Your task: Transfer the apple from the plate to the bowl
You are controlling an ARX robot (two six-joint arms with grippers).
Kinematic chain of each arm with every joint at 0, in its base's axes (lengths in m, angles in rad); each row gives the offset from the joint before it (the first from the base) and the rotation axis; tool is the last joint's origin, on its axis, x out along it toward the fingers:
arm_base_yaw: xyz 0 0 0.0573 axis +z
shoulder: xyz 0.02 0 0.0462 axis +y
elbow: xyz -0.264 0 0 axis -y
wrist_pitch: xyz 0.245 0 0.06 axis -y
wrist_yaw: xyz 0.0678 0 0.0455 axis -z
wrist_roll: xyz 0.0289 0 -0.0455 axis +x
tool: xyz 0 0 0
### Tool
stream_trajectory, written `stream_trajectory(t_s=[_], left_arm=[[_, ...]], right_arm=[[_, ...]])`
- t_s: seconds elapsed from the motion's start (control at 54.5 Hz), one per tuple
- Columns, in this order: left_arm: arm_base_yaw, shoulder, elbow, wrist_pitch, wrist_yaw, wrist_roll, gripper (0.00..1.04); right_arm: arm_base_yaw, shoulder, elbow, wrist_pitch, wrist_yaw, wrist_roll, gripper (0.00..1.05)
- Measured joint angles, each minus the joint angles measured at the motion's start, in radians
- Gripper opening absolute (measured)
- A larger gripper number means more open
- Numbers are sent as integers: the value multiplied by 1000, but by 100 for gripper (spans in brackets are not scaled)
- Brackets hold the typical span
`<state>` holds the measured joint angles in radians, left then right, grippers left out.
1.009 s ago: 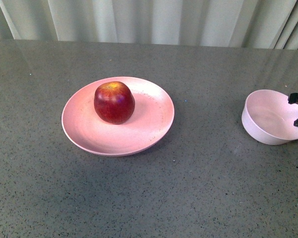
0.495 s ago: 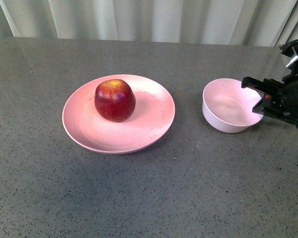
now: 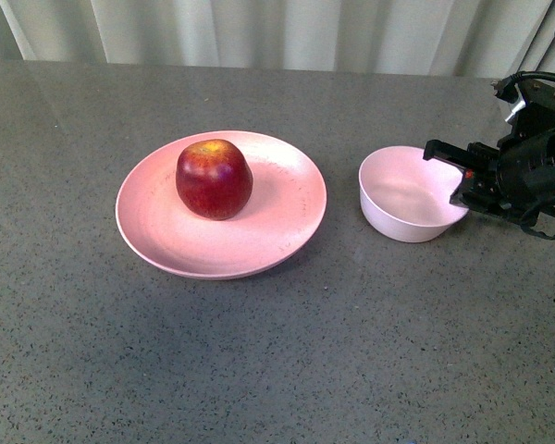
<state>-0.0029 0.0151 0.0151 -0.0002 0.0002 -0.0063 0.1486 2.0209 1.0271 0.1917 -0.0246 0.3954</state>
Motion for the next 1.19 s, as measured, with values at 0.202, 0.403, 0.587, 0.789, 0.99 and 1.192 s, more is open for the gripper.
stream_trajectory(t_s=[0.202,0.403,0.587,0.789,0.99,1.192], left_arm=[[0,0,0,0,0,0,96],[0,0,0,0,0,0,96],[0,0,0,0,0,0,96],[0,0,0,0,0,0,96],[0,0,0,0,0,0,96],[0,0,0,0,0,0,96]], right_arm=[[0,-30,-26,79,-31,4,44],[-2,-189,-131,214,-73,-110,76],[-39,-431,-286,315,-153,-176,96],[-60,-520,-531,767,106,-331,69],[-85,-705,-734,824,84,-380,24],[-147,-883,-863,771,27,-391,2]])
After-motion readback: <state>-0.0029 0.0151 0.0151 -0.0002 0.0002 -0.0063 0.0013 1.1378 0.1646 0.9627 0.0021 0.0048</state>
